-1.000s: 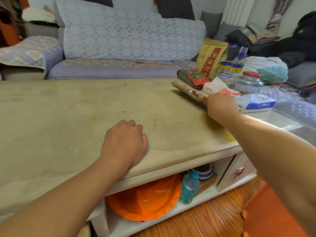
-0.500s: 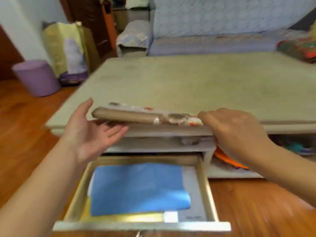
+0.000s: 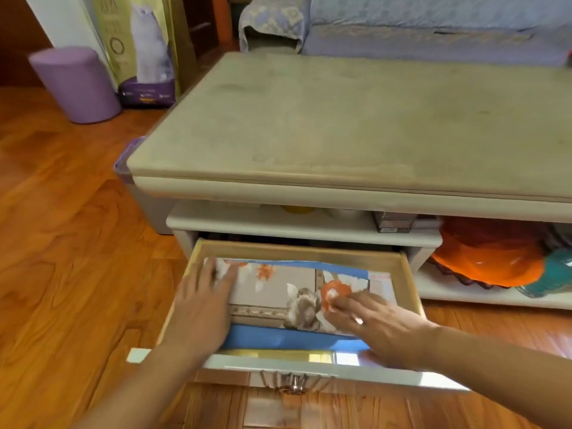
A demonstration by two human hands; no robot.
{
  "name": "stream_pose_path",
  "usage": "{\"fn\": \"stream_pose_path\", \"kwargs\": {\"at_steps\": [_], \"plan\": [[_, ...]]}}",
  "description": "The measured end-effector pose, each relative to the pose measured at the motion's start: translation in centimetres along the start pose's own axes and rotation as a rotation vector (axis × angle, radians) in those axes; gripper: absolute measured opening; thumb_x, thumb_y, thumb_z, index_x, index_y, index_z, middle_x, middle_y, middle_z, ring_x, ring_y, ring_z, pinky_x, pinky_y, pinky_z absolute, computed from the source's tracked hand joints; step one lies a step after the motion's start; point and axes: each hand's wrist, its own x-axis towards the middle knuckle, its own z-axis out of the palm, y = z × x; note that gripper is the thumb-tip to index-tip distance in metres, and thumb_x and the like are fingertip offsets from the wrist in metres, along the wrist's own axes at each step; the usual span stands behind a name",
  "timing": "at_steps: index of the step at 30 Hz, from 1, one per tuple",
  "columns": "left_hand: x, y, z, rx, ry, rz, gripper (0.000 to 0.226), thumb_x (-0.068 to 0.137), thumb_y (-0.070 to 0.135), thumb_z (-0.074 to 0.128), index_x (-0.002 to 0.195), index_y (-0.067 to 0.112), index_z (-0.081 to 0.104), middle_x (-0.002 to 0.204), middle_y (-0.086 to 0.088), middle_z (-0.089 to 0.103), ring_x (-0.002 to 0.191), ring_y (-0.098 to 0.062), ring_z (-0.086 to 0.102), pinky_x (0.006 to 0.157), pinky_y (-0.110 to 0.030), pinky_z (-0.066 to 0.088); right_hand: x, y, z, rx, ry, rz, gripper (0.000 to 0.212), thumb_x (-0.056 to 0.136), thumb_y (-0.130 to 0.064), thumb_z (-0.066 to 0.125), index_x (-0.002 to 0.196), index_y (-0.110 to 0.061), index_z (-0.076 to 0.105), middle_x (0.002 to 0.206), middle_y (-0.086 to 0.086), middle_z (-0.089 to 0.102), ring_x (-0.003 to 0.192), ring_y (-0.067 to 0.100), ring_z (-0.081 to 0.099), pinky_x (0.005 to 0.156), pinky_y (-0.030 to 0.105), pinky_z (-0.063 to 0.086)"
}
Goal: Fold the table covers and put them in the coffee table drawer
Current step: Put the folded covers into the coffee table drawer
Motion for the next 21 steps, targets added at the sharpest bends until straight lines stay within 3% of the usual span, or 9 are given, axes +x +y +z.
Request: {"fn": "stream_pose_path", "kwargs": {"at_steps": [3,5,9,11,17,19,21], "plan": [[0.9,0.5,1.5,0.01,-0.132,0.225,0.078,0.1,0.062,0.033,0.152,0.05,-0.024,0.161,0.001,-0.035,0.149,-0.031,-0.033,0.121,-0.044,-0.02,0.9,0.1,0.4,0.193,0.031,0.102,0.072,0.1,-0.059,0.027,0.159,-0.031,-0.004,0.165,0.001,0.006,0.149,0.025,0.02,0.124,0.045,0.023],[1.5,0.5,2.5,0.075,-0.202,0.248,0.074,0.1,0.066,0.021,0.145,0.051,-0.035,0.158,0.003,-0.042,0.142,-0.027,-0.044,0.111,-0.039,-0.035,2.2,0.4,0.3,0.175,0.038,0.111,0.069,0.102,-0.059,0.017,0.158,-0.031,-0.012,0.167,0.0,-0.004,0.151,0.026,0.012,0.125,0.044,0.018],[2.6,0.3,3.3,0.079,-0.405,0.181,0.077,0.095,0.074,0.018,0.144,0.052,-0.037,0.153,0.007,-0.048,0.138,-0.023,-0.049,0.117,-0.044,-0.028,4.0,0.2,2.6,0.201,-0.012,0.121,0.076,0.103,-0.066,0.017,0.154,-0.031,-0.027,0.161,-0.004,-0.035,0.15,0.022,-0.03,0.125,0.046,-0.008],[2.9,0.6,2.8,0.075,-0.493,0.18,0.079,0.093,0.079,0.019,0.146,0.052,-0.033,0.153,0.009,-0.047,0.14,-0.022,-0.047,0.12,-0.047,-0.023,4.1,0.0,3.9,0.262,-0.035,0.131,0.08,0.1,-0.07,0.016,0.151,-0.032,-0.033,0.156,-0.008,-0.043,0.145,0.018,-0.039,0.121,0.043,-0.014],[3.6,0.4,0.9,0.015,-0.494,0.196,0.08,0.095,0.075,0.028,0.151,0.052,-0.023,0.162,0.009,-0.033,0.147,-0.02,-0.037,0.123,-0.044,-0.017,4.3,1.1,2.3,0.279,-0.099,0.122,0.084,0.099,-0.071,0.02,0.148,-0.034,-0.036,0.154,-0.009,-0.046,0.143,0.014,-0.042,0.123,0.037,-0.014],[2.7,0.5,-0.6,-0.031,-0.421,0.193,0.081,0.099,0.063,0.039,0.155,0.049,-0.018,0.167,0.005,-0.024,0.151,-0.023,-0.028,0.124,-0.043,-0.012,4.1,1.4,0.3,0.205,-0.064,0.125,0.076,0.1,-0.066,0.018,0.159,-0.029,-0.014,0.165,-0.001,-0.025,0.152,0.023,-0.022,0.124,0.036,-0.011],[1.0,0.7,-2.4,-0.136,-0.286,0.126,0.075,0.102,0.053,0.043,0.158,0.045,-0.006,0.169,0.003,-0.016,0.154,-0.024,-0.021,0.124,-0.041,-0.007,3.5,0.8,-3.0,0.226,0.092,0.159,0.078,0.097,-0.066,0.007,0.159,-0.022,0.027,0.167,0.004,0.015,0.154,0.03,0.011,0.121,0.026,-0.015]]}}
